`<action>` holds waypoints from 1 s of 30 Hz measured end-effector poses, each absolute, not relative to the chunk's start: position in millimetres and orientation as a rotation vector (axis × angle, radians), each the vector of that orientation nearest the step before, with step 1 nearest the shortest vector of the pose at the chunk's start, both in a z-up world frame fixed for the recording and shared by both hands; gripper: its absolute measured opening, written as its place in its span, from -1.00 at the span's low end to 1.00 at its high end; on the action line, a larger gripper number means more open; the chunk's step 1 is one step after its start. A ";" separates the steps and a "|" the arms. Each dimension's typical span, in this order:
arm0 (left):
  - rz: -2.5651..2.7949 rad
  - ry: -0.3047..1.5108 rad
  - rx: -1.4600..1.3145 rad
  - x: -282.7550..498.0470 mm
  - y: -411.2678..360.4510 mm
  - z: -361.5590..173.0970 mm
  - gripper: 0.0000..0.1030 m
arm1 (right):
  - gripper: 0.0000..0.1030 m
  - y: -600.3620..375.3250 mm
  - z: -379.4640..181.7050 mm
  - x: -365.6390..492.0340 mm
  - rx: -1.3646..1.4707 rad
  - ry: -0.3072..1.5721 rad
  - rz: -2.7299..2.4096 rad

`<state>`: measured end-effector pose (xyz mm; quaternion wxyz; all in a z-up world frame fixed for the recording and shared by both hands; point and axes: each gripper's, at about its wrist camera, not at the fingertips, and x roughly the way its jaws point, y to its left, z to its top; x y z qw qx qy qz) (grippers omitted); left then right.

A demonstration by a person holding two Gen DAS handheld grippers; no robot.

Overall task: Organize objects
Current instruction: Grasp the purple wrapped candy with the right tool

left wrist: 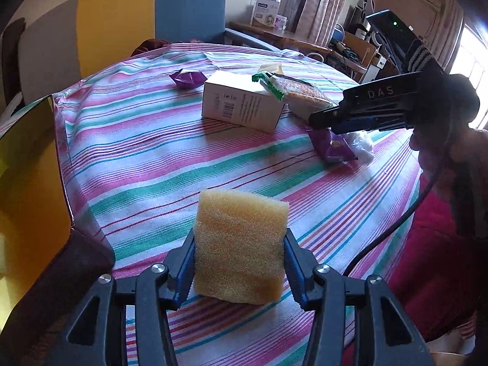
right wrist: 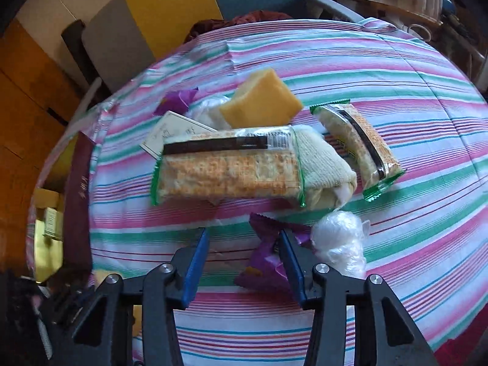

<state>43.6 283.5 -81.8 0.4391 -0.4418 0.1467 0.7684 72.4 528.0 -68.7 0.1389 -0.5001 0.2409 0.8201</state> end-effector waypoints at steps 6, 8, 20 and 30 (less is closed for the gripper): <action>1.906 0.356 -1.103 41.9 283.5 -82.1 0.02 | -0.06 538.3 -69.4 77.7 -1.421 0.728 2.342; 1.904 0.355 -1.106 41.4 284.0 -82.6 0.02 | -0.05 541.7 -67.2 81.7 -1.401 0.741 2.340; 1.899 0.333 -1.114 40.6 282.8 -84.5 0.02 | -0.05 541.0 -69.8 87.1 -1.452 0.759 2.283; 1.903 0.322 -1.116 40.6 282.4 -86.0 0.03 | -0.23 535.2 -93.9 75.0 -1.598 0.648 2.204</action>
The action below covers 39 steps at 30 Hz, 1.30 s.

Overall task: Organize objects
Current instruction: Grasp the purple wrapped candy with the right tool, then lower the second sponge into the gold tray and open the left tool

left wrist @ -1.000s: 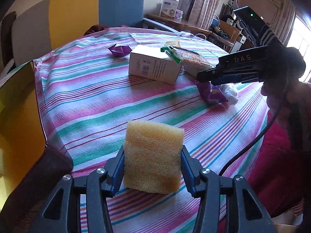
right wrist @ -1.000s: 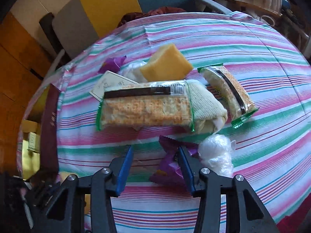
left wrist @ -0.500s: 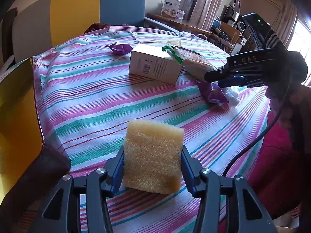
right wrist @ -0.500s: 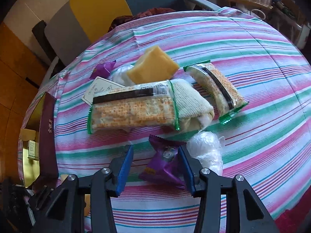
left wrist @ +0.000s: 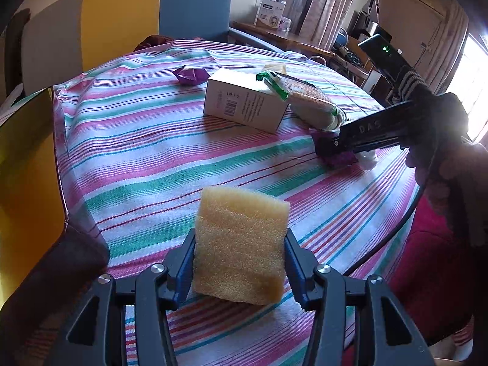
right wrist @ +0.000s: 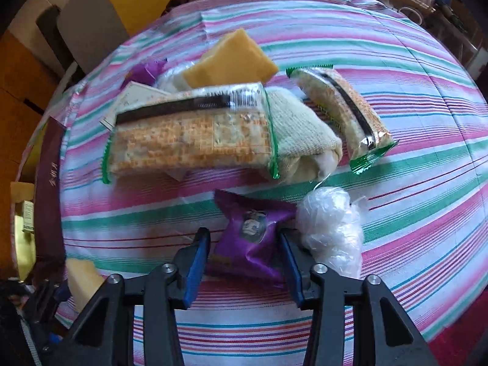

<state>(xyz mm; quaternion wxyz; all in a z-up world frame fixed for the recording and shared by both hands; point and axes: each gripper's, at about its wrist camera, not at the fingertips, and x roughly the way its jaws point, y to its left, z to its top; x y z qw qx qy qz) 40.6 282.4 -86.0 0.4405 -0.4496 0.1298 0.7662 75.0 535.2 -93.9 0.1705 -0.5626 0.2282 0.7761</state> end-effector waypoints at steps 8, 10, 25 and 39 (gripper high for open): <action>1.909 0.329 -1.104 42.3 281.4 -86.4 0.02 | -0.31 528.5 -96.5 71.0 -1.616 0.523 2.214; 1.910 0.334 -1.100 42.7 281.7 -85.9 0.00 | -0.31 528.0 -96.6 69.7 -1.615 0.522 2.216; 2.136 0.169 -1.043 14.6 193.0 -16.9 -0.02 | -0.33 507.5 -97.5 63.7 -1.615 0.287 2.253; 2.497 0.057 -1.389 -86.1 34.5 -51.1 -0.02 | -0.33 490.9 -98.7 64.8 -1.615 0.224 2.261</action>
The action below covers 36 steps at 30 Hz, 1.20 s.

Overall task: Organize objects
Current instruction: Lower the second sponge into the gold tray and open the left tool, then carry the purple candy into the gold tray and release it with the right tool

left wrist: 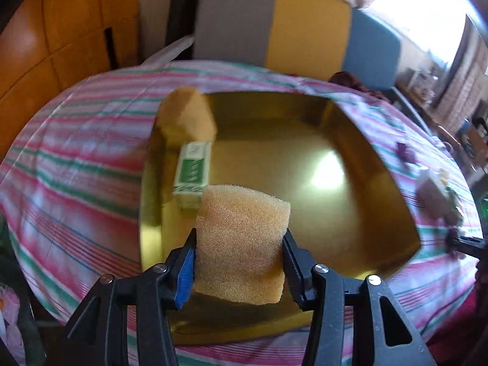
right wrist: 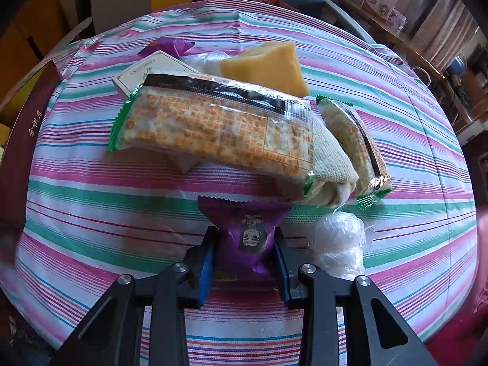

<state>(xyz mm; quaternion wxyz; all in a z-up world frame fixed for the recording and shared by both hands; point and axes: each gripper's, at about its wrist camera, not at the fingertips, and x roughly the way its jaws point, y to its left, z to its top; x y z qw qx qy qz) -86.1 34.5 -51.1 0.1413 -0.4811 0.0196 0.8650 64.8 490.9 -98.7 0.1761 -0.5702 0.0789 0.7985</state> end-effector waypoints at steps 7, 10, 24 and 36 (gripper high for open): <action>2.519 0.082 -1.465 -104.8 28.4 -71.2 0.04 | -0.33 497.1 -95.1 66.3 -1.615 0.227 2.262; 2.542 0.132 -1.454 -110.1 31.3 -72.8 0.05 | -0.33 493.9 -95.0 65.4 -1.615 0.227 2.263; 2.588 0.193 -1.381 -100.7 28.8 -59.8 0.35 | -0.33 487.0 -98.4 62.7 -1.634 0.225 2.318; 2.749 -0.032 -1.244 -68.9 -21.3 -18.3 0.34 | -0.34 395.2 -43.2 50.2 -1.579 0.300 2.665</action>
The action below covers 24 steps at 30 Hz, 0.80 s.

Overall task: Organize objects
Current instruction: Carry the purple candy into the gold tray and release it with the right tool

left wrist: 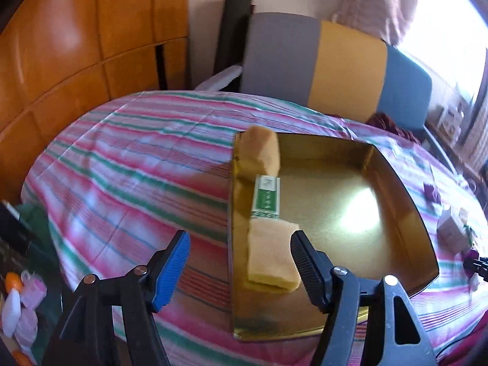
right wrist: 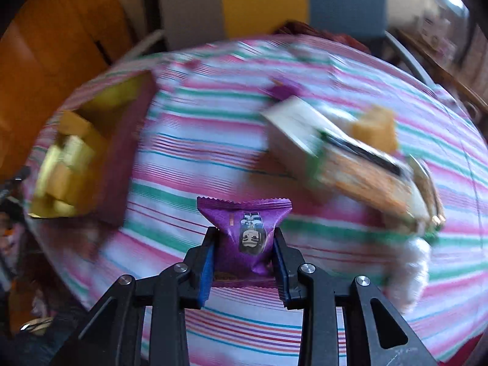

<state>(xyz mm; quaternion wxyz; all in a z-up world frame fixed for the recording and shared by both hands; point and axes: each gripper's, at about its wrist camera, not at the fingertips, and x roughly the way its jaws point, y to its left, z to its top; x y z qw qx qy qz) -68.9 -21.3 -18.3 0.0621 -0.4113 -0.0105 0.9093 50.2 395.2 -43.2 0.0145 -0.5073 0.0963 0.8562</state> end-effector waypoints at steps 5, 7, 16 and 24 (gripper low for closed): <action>2.760 -0.141 -1.286 -62.7 -46.4 -22.6 0.31 | -0.34 305.6 -8.7 18.0 -1.592 0.252 2.925; 2.762 -0.164 -1.288 -58.6 -53.9 -23.0 0.29 | -0.34 272.6 -5.6 1.5 -1.643 0.245 2.989; 2.772 -0.268 -1.294 -55.3 -77.2 -30.3 0.28 | -0.30 147.6 -58.8 -58.5 -1.962 0.226 2.986; 2.778 -0.320 -1.315 -53.6 -85.8 -37.9 0.28 | -0.14 90.0 -87.9 -62.3 -2.151 0.369 3.063</action>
